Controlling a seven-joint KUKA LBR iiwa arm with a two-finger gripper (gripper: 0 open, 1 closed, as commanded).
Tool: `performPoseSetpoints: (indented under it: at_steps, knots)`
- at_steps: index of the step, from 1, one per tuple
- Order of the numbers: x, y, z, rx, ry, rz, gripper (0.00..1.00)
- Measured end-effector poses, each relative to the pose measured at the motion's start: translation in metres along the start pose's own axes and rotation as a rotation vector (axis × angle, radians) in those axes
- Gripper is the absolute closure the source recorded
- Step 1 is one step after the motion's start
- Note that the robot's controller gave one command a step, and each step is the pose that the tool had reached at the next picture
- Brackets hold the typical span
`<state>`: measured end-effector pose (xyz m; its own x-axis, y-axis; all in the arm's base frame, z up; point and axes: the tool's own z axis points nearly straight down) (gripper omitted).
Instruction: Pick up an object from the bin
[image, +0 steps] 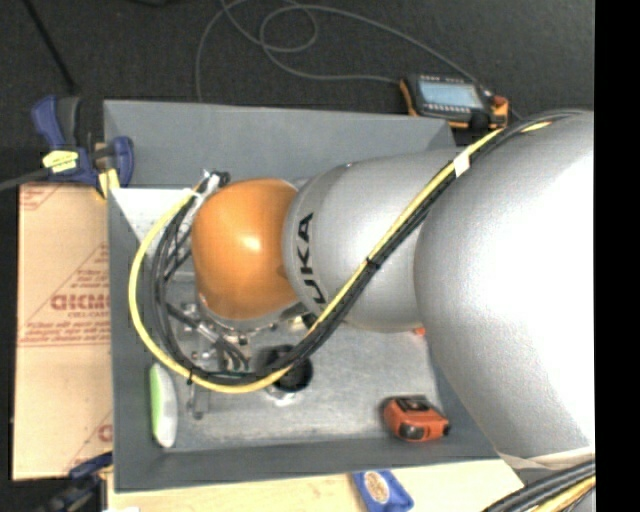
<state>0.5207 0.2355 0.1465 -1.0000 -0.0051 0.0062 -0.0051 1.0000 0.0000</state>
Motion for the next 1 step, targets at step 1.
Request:
performPoseSetpoints:
  at_steps: [1]
  knots:
    - [-0.0022,-0.0009,-0.0045,-0.002,-0.007,0.005,0.00]
